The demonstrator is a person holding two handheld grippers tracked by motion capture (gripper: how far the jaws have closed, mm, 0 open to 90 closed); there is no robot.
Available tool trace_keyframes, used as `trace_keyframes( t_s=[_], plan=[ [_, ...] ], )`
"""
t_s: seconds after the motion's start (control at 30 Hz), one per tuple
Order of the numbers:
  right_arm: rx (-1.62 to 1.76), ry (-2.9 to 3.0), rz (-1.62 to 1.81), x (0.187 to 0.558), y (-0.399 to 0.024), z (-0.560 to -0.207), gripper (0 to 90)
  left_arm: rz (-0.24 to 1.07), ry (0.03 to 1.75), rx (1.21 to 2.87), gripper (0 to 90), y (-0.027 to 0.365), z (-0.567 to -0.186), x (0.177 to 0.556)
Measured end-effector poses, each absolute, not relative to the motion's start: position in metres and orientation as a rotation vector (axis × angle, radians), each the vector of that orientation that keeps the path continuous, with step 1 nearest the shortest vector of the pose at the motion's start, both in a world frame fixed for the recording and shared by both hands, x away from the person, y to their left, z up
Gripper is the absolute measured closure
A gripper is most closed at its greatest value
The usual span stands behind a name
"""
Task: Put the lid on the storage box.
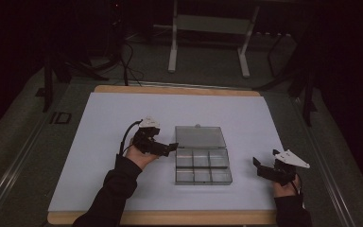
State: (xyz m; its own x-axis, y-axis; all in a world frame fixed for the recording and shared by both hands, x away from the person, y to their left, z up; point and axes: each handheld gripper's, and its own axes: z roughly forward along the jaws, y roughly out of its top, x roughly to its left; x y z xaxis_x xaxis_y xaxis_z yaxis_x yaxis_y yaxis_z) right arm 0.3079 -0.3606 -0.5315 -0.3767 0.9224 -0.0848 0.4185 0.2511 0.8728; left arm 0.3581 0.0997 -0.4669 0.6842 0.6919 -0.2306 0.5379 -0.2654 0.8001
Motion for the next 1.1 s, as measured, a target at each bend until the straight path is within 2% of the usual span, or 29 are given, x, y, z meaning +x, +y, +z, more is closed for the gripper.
trace_keyframes(
  t_s=[0.47,0.73,1.1],
  plan=[
    [1.209,1.917,1.048,0.308,-0.359,-0.532,10.8,0.218,1.04,1.95,2.0,0.074,-0.462,0.392],
    [1.209,1.919,1.048,0.308,-0.359,-0.532,10.8,0.141,1.147,1.957,2.0,0.063,-0.476,0.406],
    [1.202,1.924,1.039,0.308,-0.358,-0.532,10.9,0.077,1.185,1.946,5.5,0.053,-0.495,0.414]
  ],
)
